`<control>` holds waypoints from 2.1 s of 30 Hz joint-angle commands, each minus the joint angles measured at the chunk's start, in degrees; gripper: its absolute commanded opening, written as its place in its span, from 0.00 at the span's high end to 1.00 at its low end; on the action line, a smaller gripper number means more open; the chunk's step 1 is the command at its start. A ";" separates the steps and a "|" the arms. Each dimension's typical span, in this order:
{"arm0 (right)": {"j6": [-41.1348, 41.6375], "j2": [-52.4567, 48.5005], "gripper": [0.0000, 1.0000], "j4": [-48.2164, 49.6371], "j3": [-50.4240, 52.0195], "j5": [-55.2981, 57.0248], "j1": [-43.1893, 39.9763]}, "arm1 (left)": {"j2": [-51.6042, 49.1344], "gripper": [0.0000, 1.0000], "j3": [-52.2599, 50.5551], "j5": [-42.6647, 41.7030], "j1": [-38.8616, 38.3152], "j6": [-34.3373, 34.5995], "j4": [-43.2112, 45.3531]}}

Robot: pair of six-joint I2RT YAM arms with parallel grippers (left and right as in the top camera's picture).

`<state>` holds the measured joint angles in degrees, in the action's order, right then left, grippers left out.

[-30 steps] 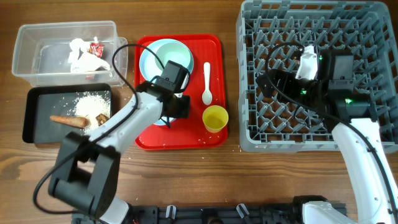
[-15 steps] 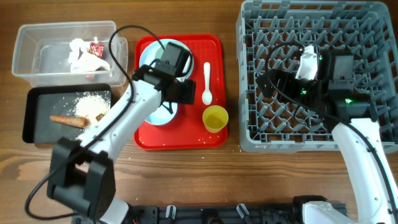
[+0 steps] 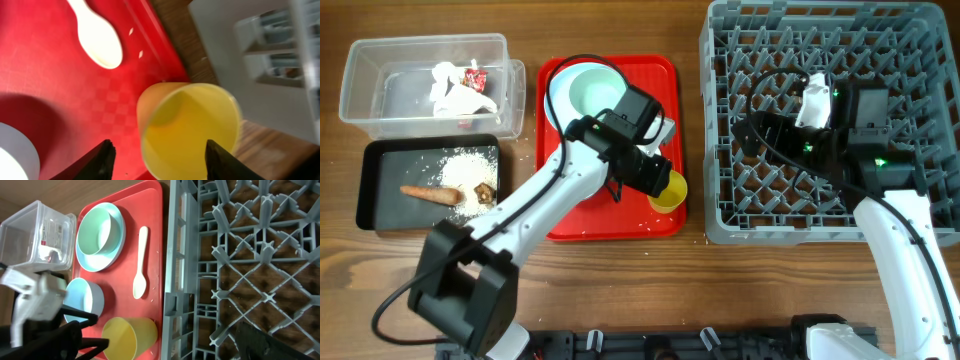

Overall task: Sort waste into correct bins and load items into the dishwasher rack
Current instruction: 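Grasp yellow cup with left gripper and lift it, then hand yellow cup from left gripper to right gripper over tray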

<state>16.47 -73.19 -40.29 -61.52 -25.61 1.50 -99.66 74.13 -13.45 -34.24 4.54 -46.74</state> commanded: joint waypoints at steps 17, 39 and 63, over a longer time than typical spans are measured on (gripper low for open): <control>0.22 -0.48 0.00 1.33 -1.03 -3.23 -0.07 | -3.67 0.96 1.14 -4.11 3.10 3.23 1.86; -1.22 -10.69 0.00 41.57 -1.03 -44.54 8.74 | -0.20 0.96 2.38 -76.91 29.27 4.92 8.22; 0.44 -11.47 0.37 47.19 -1.03 -41.88 18.71 | -0.20 0.96 2.38 -76.89 29.20 6.43 8.44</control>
<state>16.88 -84.14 6.11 -61.69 -64.82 17.98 -100.57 75.50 -89.41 -5.06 10.22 -38.54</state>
